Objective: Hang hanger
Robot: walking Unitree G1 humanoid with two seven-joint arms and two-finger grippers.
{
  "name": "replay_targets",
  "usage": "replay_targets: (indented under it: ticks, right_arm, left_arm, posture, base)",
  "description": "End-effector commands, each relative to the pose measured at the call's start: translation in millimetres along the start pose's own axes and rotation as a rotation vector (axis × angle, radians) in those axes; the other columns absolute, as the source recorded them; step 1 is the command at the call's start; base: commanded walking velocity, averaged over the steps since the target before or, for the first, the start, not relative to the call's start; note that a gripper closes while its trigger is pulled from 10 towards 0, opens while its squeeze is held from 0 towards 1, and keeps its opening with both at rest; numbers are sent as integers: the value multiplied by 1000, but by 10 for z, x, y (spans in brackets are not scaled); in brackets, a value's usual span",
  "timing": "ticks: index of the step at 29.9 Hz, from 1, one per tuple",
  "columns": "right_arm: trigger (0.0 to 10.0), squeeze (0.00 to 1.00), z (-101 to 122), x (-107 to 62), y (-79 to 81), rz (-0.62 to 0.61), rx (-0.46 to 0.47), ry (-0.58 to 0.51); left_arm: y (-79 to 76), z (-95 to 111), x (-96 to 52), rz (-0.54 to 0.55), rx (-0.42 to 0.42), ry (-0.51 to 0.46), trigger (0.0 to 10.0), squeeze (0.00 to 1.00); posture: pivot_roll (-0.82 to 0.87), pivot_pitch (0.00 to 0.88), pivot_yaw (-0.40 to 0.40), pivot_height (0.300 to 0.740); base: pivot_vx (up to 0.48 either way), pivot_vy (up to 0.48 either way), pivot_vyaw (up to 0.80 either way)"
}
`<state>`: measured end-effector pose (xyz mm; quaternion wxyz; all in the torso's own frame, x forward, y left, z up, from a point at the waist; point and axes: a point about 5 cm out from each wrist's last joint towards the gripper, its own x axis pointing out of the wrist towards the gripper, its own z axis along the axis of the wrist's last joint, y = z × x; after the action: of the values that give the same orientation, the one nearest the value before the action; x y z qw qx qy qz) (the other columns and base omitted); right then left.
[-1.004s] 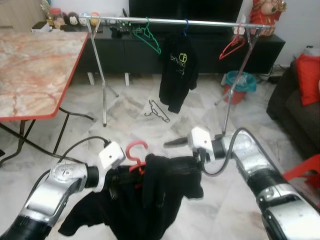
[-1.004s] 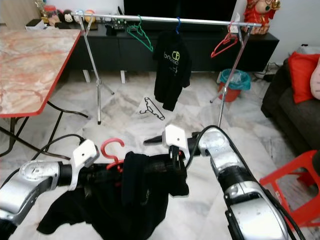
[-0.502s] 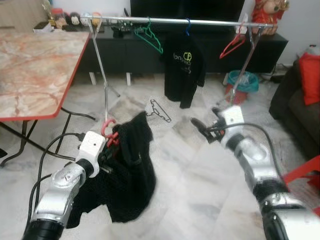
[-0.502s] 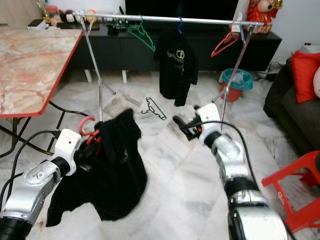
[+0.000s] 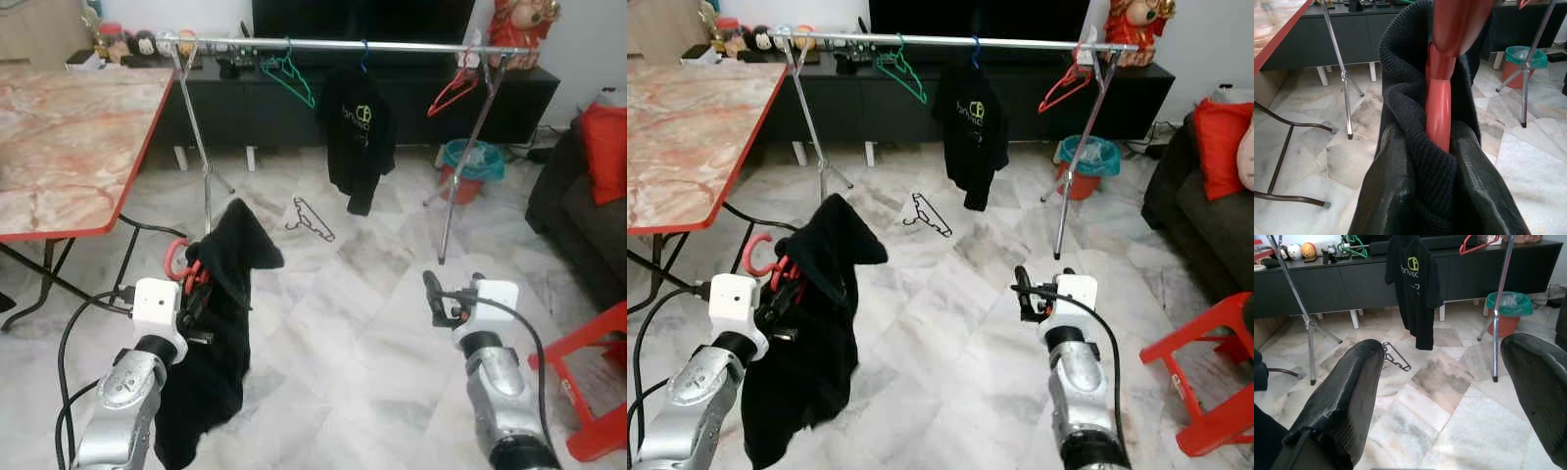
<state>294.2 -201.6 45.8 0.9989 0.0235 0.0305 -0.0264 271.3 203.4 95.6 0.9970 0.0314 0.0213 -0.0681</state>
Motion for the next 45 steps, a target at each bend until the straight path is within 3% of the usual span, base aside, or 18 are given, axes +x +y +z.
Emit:
replay_targets:
  ticks: [1,8,21,45]
  right_arm:
    - [10000,0,44,-7,3,-7,-19,-19]
    - [10000,0,67,-9,-9,-30,-16,-26]
    - [10000,0,-13,-21,128,-13,-32,35]
    - [10000,0,29,34,135,-42,13,46]
  left_arm:
    - [-17,50,4,2,0,-41,10000,0]
    - [-1,75,22,9,7,-50,10000,0]
    - [-31,47,50,-17,13,-26,10000,0]
    - [-88,63,123,-44,16,-22,10000,0]
  posture:
    - [-13,0,-47,736]
    - [-13,0,-46,736]
    - [-28,0,-34,736]
    - [-31,0,-26,736]
  base:
    - [285,0,0]
    - [313,0,0]
    - [333,0,0]
    - [342,0,0]
